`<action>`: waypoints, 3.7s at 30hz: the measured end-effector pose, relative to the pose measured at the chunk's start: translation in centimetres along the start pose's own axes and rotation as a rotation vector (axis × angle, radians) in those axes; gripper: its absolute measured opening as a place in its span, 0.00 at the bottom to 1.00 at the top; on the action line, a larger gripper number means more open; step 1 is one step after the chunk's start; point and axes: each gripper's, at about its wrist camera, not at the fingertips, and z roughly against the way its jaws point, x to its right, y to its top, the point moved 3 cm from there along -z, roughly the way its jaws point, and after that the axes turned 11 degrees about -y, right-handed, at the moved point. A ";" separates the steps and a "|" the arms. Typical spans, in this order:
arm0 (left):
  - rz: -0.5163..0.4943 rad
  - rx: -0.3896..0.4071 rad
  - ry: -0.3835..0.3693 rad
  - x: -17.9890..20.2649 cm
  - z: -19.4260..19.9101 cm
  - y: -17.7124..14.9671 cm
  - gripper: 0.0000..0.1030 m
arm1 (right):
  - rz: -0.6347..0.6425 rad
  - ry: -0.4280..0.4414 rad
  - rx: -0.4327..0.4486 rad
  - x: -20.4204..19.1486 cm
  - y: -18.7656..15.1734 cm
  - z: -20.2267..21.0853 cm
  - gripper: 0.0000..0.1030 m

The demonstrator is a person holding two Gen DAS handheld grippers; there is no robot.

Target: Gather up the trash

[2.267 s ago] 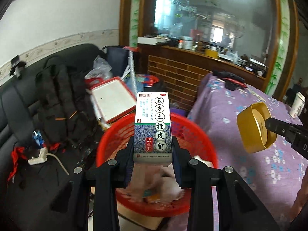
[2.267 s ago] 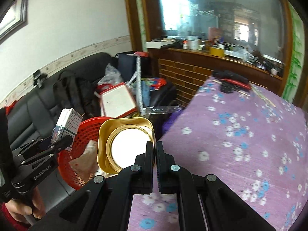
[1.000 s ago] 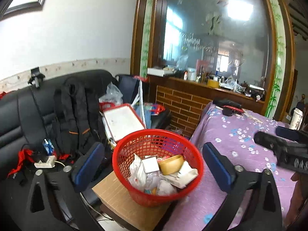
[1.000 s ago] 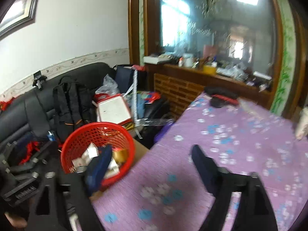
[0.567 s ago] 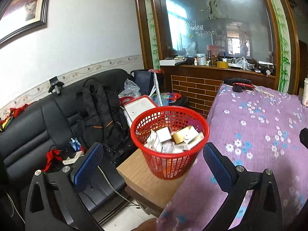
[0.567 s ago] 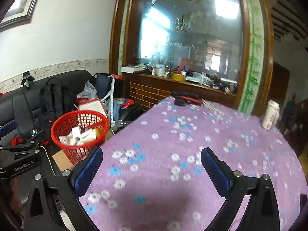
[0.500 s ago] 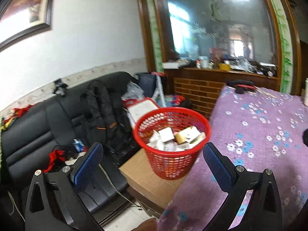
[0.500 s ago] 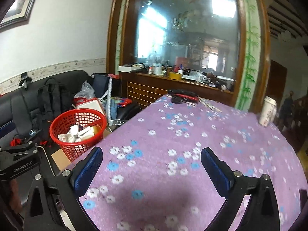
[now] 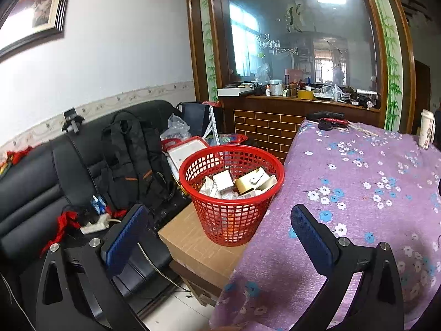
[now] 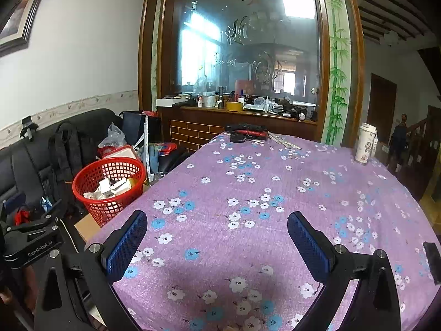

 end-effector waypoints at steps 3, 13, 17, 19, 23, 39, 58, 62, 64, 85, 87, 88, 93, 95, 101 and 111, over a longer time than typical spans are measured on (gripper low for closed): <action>-0.022 0.014 0.008 0.7 -0.1 0.2 1.00 | 0.013 -0.005 0.003 -0.2 0.0 -0.4 1.00; -0.049 -0.003 0.001 1.8 -0.8 0.1 1.00 | 0.019 -0.011 -0.029 -0.1 -0.3 -1.5 1.00; -0.046 -0.004 0.001 1.9 -0.9 0.0 1.00 | 0.028 -0.010 -0.025 -0.3 -0.4 -1.3 1.00; -0.046 -0.003 0.002 1.9 -0.8 0.0 1.00 | 0.036 -0.010 -0.024 -0.5 -0.4 -1.3 1.00; -0.047 -0.002 0.005 1.9 -0.8 -0.1 1.00 | 0.041 -0.011 -0.031 -0.7 -0.5 -1.5 1.00; -0.048 -0.016 0.003 1.9 -1.0 -0.4 1.00 | 0.052 -0.004 -0.057 -1.0 -0.9 -2.1 1.00; -0.054 -0.024 0.001 1.9 -1.0 -0.5 1.00 | 0.053 -0.003 -0.074 -1.0 -1.2 -2.4 1.00; -0.054 -0.024 0.001 1.9 -1.0 -0.5 1.00 | 0.053 -0.004 -0.073 -1.0 -1.2 -2.4 1.00; -0.055 -0.024 0.001 1.9 -1.0 -0.5 1.00 | 0.054 -0.005 -0.075 -1.0 -1.2 -2.4 1.00; -0.053 -0.023 0.002 2.0 -0.9 -0.5 1.00 | 0.052 -0.006 -0.077 -0.9 -1.5 -2.6 1.00; -0.052 -0.021 0.001 2.0 -1.0 -0.5 1.00 | 0.053 -0.005 -0.077 -0.9 -1.5 -2.7 1.00; -0.052 -0.020 0.002 1.9 -1.0 -0.4 1.00 | 0.053 -0.006 -0.078 -0.9 -1.6 -2.6 1.00; -0.054 -0.022 0.002 2.0 -1.0 -0.4 1.00 | 0.051 -0.006 -0.079 -0.8 -1.6 -2.7 1.00; -0.056 -0.024 0.001 1.9 -0.9 -0.3 1.00 | 0.051 -0.004 -0.081 -0.8 -1.8 -2.7 1.00; -0.057 -0.023 0.000 1.9 -0.9 -0.3 1.00 | 0.051 -0.004 -0.083 -0.8 -1.8 -2.8 1.00; -0.080 -0.022 -0.030 2.5 -1.6 0.5 1.00 | 0.033 -0.015 -0.107 0.0 -2.4 -3.5 1.00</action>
